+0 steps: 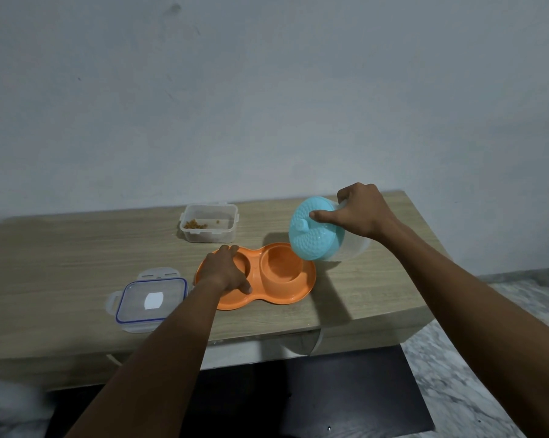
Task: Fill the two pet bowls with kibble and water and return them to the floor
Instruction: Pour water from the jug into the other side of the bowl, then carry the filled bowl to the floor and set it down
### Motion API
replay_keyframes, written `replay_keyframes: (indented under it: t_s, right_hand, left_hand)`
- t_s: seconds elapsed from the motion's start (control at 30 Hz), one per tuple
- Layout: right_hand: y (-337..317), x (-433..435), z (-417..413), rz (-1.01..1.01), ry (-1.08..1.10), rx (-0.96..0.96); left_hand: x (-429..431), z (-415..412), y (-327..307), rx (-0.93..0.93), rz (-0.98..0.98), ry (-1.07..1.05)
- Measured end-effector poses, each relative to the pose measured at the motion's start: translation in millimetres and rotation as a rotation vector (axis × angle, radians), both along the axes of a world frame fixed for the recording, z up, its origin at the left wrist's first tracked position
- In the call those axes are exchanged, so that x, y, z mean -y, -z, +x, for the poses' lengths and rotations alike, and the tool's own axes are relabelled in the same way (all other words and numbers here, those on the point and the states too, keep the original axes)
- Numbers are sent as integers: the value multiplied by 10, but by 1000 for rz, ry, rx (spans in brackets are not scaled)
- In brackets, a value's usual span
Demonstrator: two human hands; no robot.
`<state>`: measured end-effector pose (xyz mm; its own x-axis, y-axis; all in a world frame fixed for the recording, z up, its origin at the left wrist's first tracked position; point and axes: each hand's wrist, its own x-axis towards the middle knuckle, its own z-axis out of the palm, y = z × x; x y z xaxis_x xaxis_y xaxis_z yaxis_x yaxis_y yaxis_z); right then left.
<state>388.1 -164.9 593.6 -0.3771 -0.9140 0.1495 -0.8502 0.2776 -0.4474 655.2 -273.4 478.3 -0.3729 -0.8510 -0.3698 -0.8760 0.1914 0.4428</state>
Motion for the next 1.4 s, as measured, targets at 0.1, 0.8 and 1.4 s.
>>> replay_keyframes:
  t_s: [0.1, 0.8, 1.4]
  right_hand:
    - [17, 7, -16, -9, 8, 23]
    - [658, 763, 132, -358, 423, 809]
    - [1029, 652, 453, -367, 636, 881]
  left_hand:
    - [5, -1, 1, -5, 1, -4]
    - [65, 29, 133, -3, -65, 64]
    - [50, 70, 194, -1, -39, 63]
